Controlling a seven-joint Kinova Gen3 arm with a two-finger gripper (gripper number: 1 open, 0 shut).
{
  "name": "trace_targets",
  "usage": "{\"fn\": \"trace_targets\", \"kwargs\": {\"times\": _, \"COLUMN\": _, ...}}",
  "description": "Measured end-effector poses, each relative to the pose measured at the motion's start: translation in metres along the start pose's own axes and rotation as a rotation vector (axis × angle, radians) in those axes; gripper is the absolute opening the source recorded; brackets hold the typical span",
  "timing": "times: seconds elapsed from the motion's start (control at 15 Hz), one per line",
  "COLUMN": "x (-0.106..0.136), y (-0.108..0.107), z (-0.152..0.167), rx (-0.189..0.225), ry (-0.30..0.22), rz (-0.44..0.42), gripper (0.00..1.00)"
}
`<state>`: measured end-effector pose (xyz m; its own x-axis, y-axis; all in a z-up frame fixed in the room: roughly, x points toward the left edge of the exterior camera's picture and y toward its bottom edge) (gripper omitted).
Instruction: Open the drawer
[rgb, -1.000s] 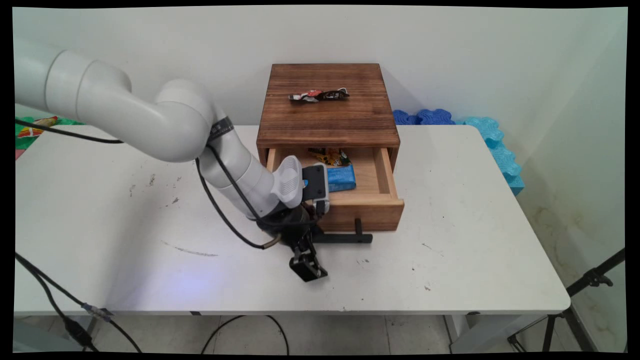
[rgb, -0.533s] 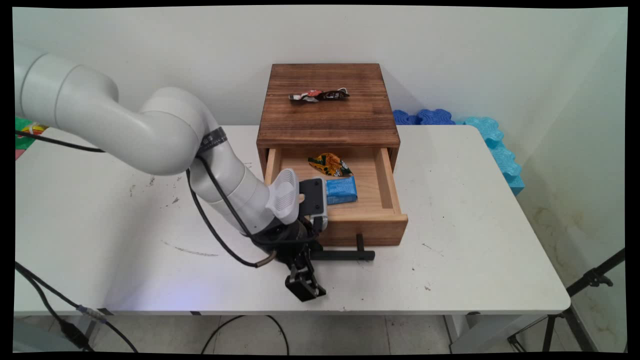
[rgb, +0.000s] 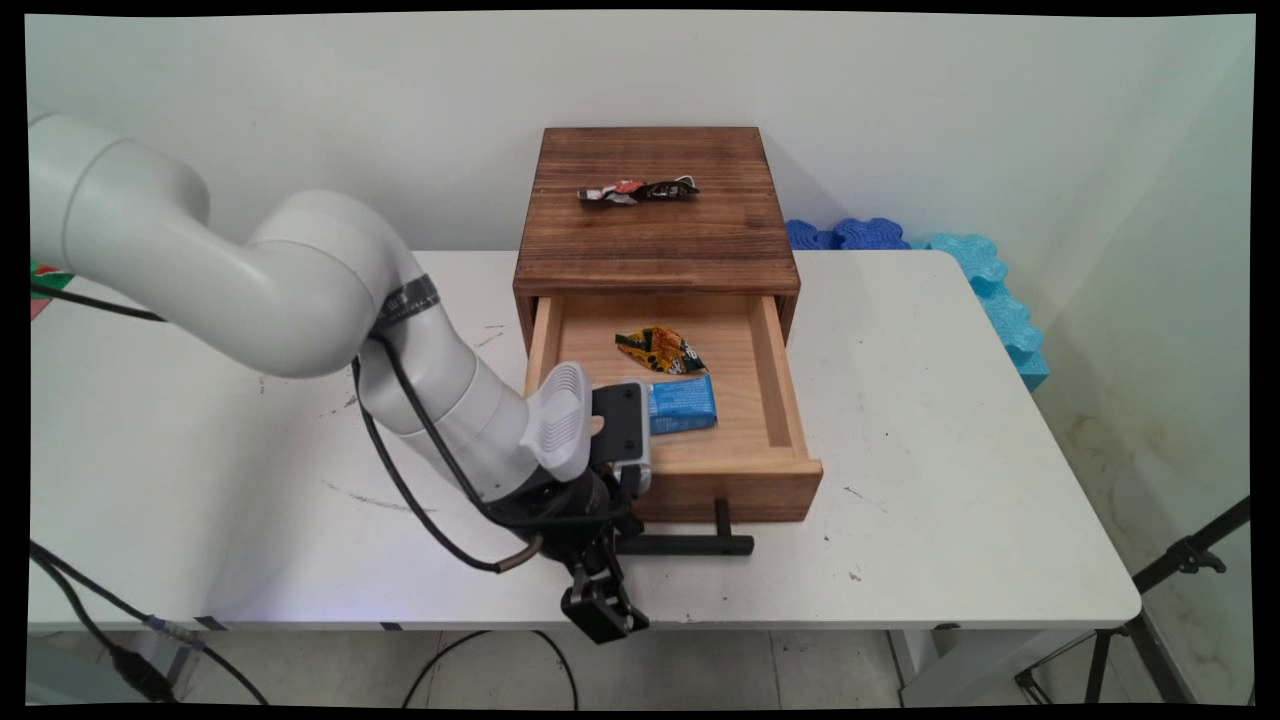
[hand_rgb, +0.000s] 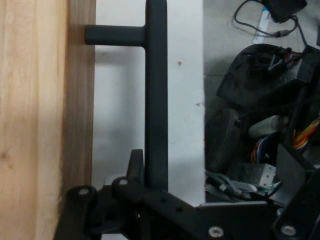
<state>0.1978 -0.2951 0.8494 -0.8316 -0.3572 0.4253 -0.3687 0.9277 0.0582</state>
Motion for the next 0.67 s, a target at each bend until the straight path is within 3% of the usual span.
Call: {"fn": "trace_targets", "kwargs": {"times": 0.67, "x": -0.005, "y": 0.025, "z": -0.007, "rx": -0.028, "ry": -0.001, "rz": 0.002, "gripper": 1.0}}
